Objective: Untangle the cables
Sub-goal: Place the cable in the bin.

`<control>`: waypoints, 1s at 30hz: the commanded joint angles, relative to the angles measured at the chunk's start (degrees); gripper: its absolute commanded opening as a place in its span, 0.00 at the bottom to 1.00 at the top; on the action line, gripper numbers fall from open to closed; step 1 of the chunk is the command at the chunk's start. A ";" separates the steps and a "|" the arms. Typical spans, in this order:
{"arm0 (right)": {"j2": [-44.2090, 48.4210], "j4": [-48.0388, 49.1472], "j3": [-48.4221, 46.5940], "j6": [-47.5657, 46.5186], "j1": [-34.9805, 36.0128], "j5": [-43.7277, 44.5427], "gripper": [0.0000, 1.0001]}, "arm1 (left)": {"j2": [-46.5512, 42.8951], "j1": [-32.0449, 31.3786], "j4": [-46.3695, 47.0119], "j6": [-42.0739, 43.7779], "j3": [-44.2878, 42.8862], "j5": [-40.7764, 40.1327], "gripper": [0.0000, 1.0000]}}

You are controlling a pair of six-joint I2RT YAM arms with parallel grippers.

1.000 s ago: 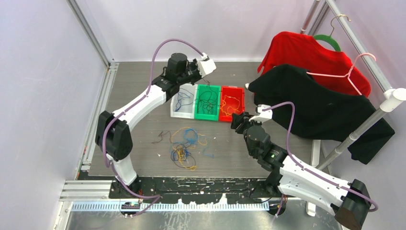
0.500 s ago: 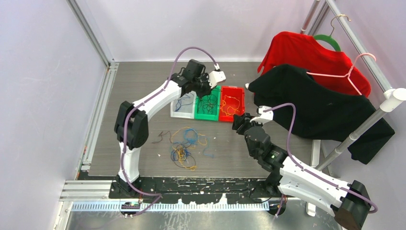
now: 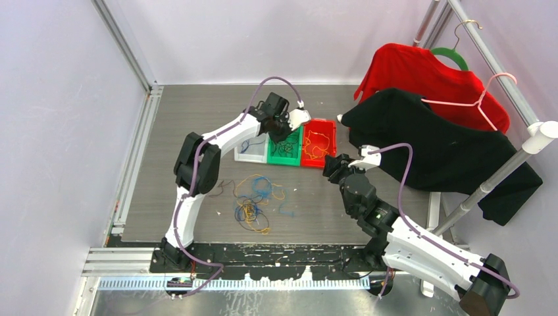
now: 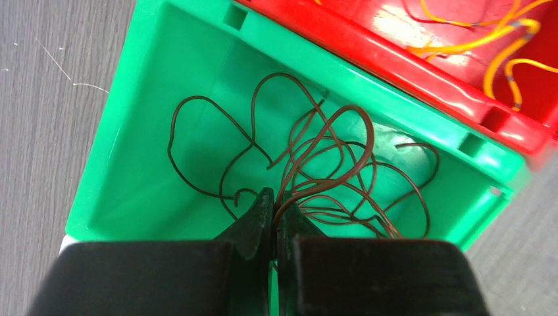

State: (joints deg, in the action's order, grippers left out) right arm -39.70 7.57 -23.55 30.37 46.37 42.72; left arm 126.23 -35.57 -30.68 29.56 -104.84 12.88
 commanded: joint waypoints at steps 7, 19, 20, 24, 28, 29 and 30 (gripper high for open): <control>-1.00 -0.70 -2.80 1.17 -0.25 -0.05 0.49 | 1.03 -0.66 0.19 2.83 -4.88 -2.89 0.12; 0.04 -3.95 -4.89 1.36 -0.32 -0.75 0.49 | -5.03 -0.08 -15.88 7.53 -10.31 7.41 0.57; 0.10 -4.16 -5.03 1.36 -0.31 -0.71 0.49 | -4.87 0.00 -18.10 7.79 -11.43 7.87 0.59; 0.43 -4.94 -5.35 1.19 -0.27 -0.88 0.49 | -3.00 0.94 -29.18 10.27 -19.40 13.55 0.61; 0.89 -5.08 -5.10 0.93 -0.29 -0.81 0.49 | 0.78 1.29 -38.34 14.12 -29.09 18.28 0.57; 0.94 -4.97 -5.00 0.92 -0.31 -0.73 0.49 | 1.11 1.29 -38.23 14.05 -29.27 18.31 0.56; 0.94 -4.92 -5.01 0.85 -0.30 -0.71 0.49 | 1.39 1.23 -38.15 14.44 -29.02 18.39 0.55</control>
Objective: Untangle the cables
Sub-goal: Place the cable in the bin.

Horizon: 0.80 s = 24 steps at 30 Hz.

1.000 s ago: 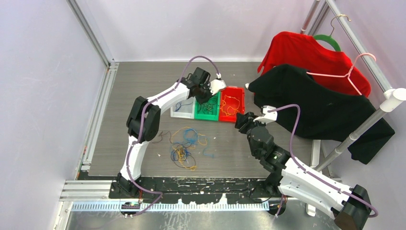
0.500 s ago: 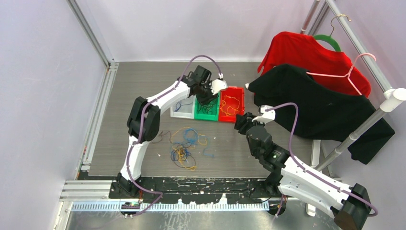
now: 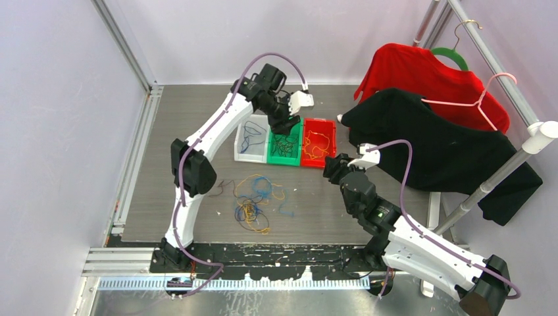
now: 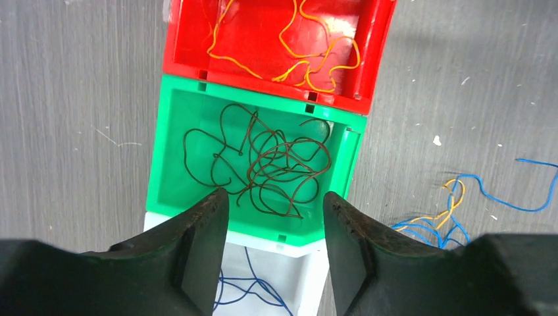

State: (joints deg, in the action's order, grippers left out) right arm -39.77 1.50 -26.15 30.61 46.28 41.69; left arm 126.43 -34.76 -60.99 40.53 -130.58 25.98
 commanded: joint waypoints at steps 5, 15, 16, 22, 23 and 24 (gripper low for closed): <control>1.06 1.05 -2.20 0.59 -0.23 0.32 0.49 | 1.39 -0.88 -8.25 8.64 1.71 2.60 0.48; 1.02 1.22 -1.63 1.39 -0.23 -0.35 0.47 | 6.03 -2.25 6.17 3.18 4.26 -10.55 0.18; 0.89 1.23 -1.70 1.53 -0.21 -0.53 0.47 | 7.06 -2.32 6.09 3.07 3.48 -11.40 0.16; 0.83 0.88 -1.71 2.32 -0.23 -1.06 0.47 | 8.05 -2.57 8.46 2.11 4.11 -11.99 0.11; 0.83 0.76 -1.75 2.39 -0.19 -1.08 0.47 | 8.00 -2.54 8.59 2.29 4.57 -12.12 0.11; 0.95 0.54 -1.87 2.43 -0.20 -1.13 0.47 | 7.89 -2.65 8.29 2.21 4.78 -12.31 0.12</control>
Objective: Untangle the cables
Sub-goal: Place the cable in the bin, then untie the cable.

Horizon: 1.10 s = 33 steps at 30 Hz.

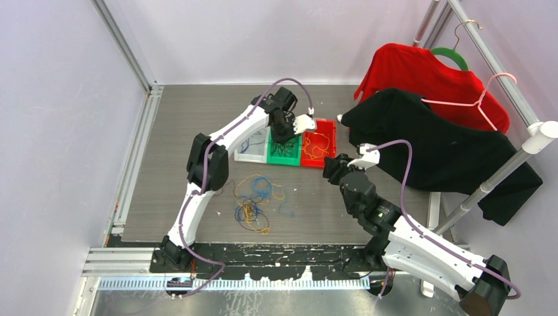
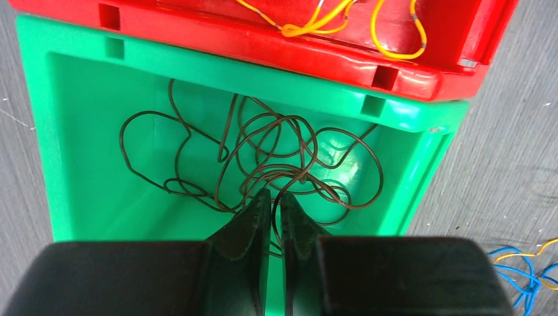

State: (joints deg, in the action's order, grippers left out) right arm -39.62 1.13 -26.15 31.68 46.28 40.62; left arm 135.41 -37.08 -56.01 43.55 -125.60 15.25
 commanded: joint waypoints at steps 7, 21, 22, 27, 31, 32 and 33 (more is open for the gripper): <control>1.65 -0.64 -2.95 0.48 -0.23 0.01 0.50 | -8.26 -0.40 -6.97 0.59 -2.05 0.70 0.81; 0.52 -2.17 -6.16 -5.13 -0.27 -1.02 0.61 | -30.85 1.93 -31.57 9.63 7.57 10.08 0.96; 0.65 -2.26 -6.19 -5.48 -0.28 -1.21 0.62 | -32.33 2.67 -33.36 11.35 9.75 11.05 0.95; 0.78 -1.30 -5.99 -6.59 -0.29 -5.72 0.61 | -39.31 4.69 -34.70 22.30 27.89 10.74 0.97; 0.06 0.37 -6.46 -7.48 -0.24 -15.13 0.60 | -41.68 5.08 -28.90 31.92 41.64 5.21 1.00; -0.42 0.51 -6.69 -7.57 -0.20 -16.54 0.60 | -41.38 5.09 -26.29 33.34 43.42 3.60 1.00; -0.95 0.34 -6.98 -7.67 -0.26 -17.71 0.60 | -40.84 5.09 -24.33 34.20 44.52 2.43 1.00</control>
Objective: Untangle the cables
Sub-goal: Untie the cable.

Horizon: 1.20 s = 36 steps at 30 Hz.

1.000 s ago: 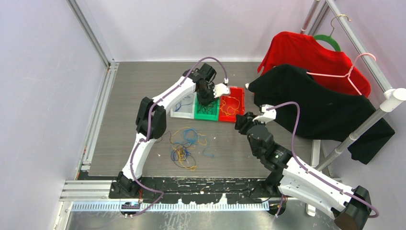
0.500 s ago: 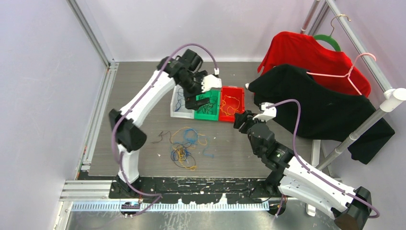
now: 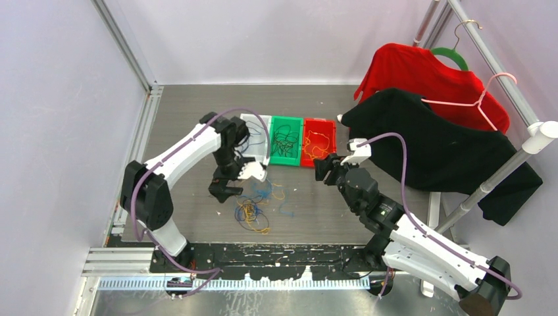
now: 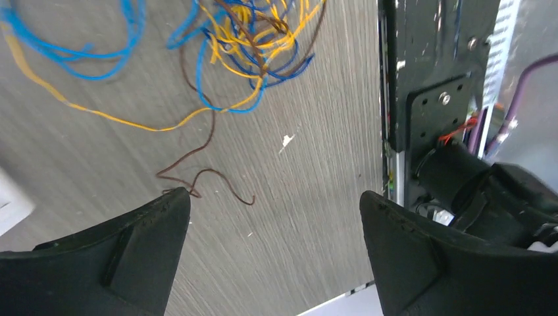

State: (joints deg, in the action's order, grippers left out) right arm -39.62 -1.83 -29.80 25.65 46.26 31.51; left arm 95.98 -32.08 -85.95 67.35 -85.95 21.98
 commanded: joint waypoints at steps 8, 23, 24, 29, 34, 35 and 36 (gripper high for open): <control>-4.41 4.69 -3.05 -0.60 -0.21 -12.25 0.56 | 1.24 -0.44 17.61 12.46 8.52 -4.48 1.00; 1.08 1.34 -0.08 2.63 -0.29 -5.74 0.53 | 2.03 -0.90 24.95 16.36 17.53 -6.91 0.57; 0.97 1.38 -0.22 2.65 -0.29 -5.63 0.53 | 1.82 -1.15 25.70 16.64 18.38 -7.86 0.53; 0.13 0.87 -1.60 2.07 -0.25 -5.54 0.52 | -0.50 -1.41 29.26 17.99 22.29 -10.89 0.29; -0.81 1.19 -2.53 1.79 -0.29 -6.07 0.51 | -3.69 -2.12 26.06 16.21 19.57 -10.64 0.00; -1.14 1.25 -2.73 1.78 -0.29 -6.21 0.51 | -4.49 -2.35 23.38 15.33 17.77 -9.90 0.00; -1.66 1.34 -3.04 1.66 -0.27 -6.46 0.51 | -5.84 -2.56 20.67 14.45 15.65 -9.48 0.00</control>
State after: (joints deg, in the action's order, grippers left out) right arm -40.40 -2.28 -30.00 27.38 46.26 24.58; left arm 95.90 -33.76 -59.13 83.99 -63.86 11.09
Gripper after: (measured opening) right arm 0.514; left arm 0.012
